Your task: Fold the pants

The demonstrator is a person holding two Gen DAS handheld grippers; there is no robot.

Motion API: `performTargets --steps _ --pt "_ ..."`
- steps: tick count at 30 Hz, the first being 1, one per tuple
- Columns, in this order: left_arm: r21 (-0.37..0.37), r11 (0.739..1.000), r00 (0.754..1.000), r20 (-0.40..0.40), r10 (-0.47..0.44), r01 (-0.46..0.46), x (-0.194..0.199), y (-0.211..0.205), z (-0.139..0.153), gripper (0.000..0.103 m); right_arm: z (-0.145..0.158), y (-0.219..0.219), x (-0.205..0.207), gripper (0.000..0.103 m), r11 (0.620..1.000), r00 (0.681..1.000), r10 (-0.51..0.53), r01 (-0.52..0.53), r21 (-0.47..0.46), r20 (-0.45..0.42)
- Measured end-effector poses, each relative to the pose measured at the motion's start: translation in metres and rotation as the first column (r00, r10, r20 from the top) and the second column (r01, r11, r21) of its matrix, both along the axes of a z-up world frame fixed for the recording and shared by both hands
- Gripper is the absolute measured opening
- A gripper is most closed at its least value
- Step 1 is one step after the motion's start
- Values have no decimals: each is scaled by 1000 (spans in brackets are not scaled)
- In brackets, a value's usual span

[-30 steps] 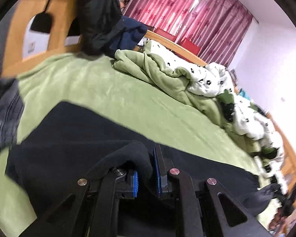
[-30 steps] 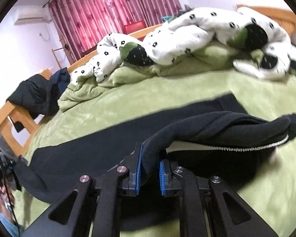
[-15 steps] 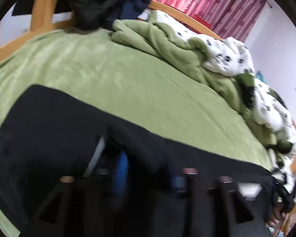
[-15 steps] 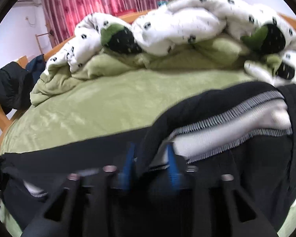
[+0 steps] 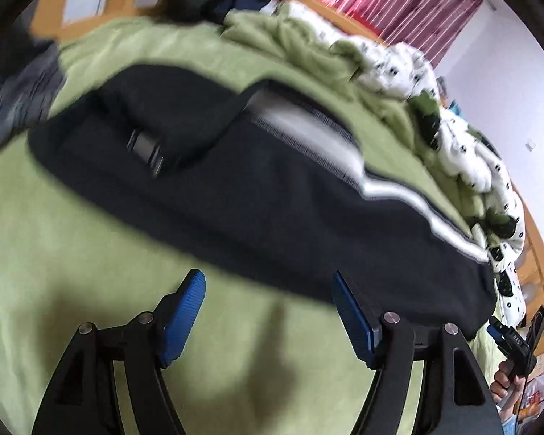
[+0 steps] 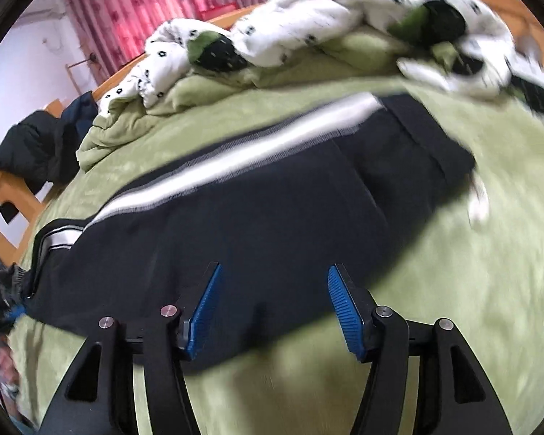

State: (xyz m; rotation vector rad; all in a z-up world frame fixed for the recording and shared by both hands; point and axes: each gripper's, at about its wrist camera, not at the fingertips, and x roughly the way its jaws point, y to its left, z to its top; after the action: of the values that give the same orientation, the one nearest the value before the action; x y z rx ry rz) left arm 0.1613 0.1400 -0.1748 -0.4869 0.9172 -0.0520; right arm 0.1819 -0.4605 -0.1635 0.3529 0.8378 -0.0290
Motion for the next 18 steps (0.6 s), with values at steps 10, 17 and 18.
performTargets --steps 10,17,18 --pt "-212 972 994 17 112 -105 2 35 -28 70 -47 -18 -12 60 985 996 -70 78 155 -56" --pt "-257 948 980 15 196 -186 49 42 -33 68 -54 -28 36 61 970 994 -109 113 217 -33" --pt "-247 943 971 23 237 -225 52 42 -33 64 -54 -27 42 62 971 993 -116 118 207 -26"
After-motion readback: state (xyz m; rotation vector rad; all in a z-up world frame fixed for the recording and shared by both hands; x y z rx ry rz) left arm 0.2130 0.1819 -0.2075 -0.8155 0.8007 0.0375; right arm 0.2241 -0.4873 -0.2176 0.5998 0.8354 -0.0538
